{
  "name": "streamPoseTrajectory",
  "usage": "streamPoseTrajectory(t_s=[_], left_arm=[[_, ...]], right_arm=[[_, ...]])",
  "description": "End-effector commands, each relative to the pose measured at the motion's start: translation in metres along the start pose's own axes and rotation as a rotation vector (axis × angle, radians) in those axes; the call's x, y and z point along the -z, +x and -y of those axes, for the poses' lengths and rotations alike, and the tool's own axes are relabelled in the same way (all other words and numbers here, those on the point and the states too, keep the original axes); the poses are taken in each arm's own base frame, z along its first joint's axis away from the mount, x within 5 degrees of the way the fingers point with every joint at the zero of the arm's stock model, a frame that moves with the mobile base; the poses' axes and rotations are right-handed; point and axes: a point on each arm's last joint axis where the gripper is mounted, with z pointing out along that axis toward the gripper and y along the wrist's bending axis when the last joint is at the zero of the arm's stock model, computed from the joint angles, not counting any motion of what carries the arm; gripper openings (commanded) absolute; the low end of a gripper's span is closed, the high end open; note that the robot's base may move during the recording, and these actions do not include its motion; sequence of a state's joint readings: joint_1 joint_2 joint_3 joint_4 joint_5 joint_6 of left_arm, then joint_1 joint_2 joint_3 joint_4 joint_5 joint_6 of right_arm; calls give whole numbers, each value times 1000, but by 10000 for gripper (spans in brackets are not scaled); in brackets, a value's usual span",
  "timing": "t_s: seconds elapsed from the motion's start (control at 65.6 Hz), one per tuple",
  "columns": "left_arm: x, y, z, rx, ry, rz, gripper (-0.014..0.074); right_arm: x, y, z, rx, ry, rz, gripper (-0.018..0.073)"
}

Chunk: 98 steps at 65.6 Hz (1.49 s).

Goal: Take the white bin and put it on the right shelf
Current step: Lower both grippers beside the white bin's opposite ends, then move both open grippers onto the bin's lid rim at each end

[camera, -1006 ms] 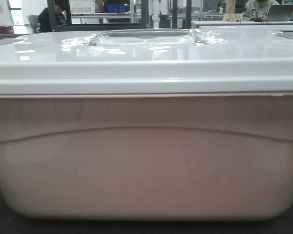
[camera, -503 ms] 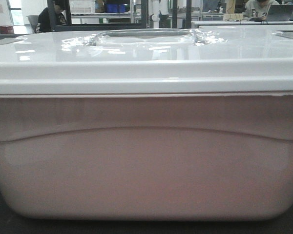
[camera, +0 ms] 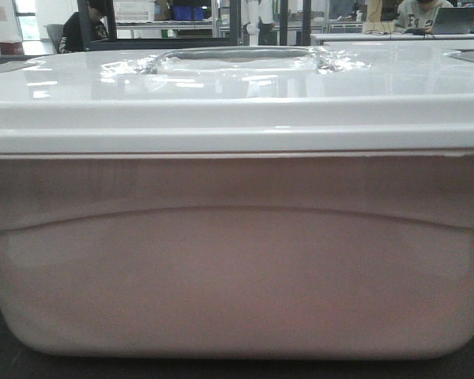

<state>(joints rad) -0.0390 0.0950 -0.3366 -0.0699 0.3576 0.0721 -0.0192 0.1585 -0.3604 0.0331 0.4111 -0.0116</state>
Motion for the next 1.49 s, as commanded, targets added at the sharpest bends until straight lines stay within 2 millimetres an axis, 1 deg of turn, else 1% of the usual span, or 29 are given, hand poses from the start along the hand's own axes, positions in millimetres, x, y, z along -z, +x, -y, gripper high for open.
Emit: streamPoseTrajectory(t_s=[0.0, 0.076, 0.137, 0.198, 0.274, 0.335, 0.427, 0.549, 0.671, 0.762, 0.9, 0.991, 1.113, 1.25, 1.418, 1.479], left_arm=[[-4, -32, 0, -8, 0, 22, -117], [-14, -47, 0, -7, 5, -48, -117], [-24, -59, 0, -7, 9, -116, -117], [-34, -68, 0, -6, 13, -186, -117], [-48, -77, 0, -4, 20, -290, -117], [-57, -82, 1, 5, 31, -378, -117], [-75, -89, 4, 51, 63, -478, -117], [-97, -92, 11, 131, 129, -550, -117], [-117, -88, 17, 173, 194, -597, -117], [-131, -79, 20, 210, 215, -650, -117], [-146, -68, 20, 223, 212, -711, -117], [-153, -62, 20, 228, 209, -742, -117], [-160, -56, 20, 232, 209, -782, -117], [-160, -54, 20, 232, 211, -796, -117], [-162, -56, 19, 233, 205, -774, -116], [-162, -56, 19, 233, 205, -774, -115]], right_arm=[[-6, -33, 0, 11, 9, 10, 56], [-15, -53, 0, 11, 8, -50, 56], [-26, -67, 0, 11, 7, -131, 56], [-39, -78, -1, 10, 6, -225, 56], [-51, -89, -1, 10, 4, -328, 56], [-63, -94, -1, 7, 2, -420, 56], [-79, -103, -1, 1, -3, -502, 56], [-94, -110, -4, -33, -25, -529, 56], [-105, -107, -9, -98, -67, -555, 56], [-112, -104, -13, -147, -96, -585, 56], [-120, -97, -12, -149, -95, -640, 56], [-131, -87, -11, -133, -85, -720, 57], [-142, -74, -11, -137, -85, -827, 57], [-152, -62, -11, -145, -86, -922, 57], [-156, -61, -13, -173, -98, -924, 57], [-155, -60, -13, -178, -96, -934, 76]])
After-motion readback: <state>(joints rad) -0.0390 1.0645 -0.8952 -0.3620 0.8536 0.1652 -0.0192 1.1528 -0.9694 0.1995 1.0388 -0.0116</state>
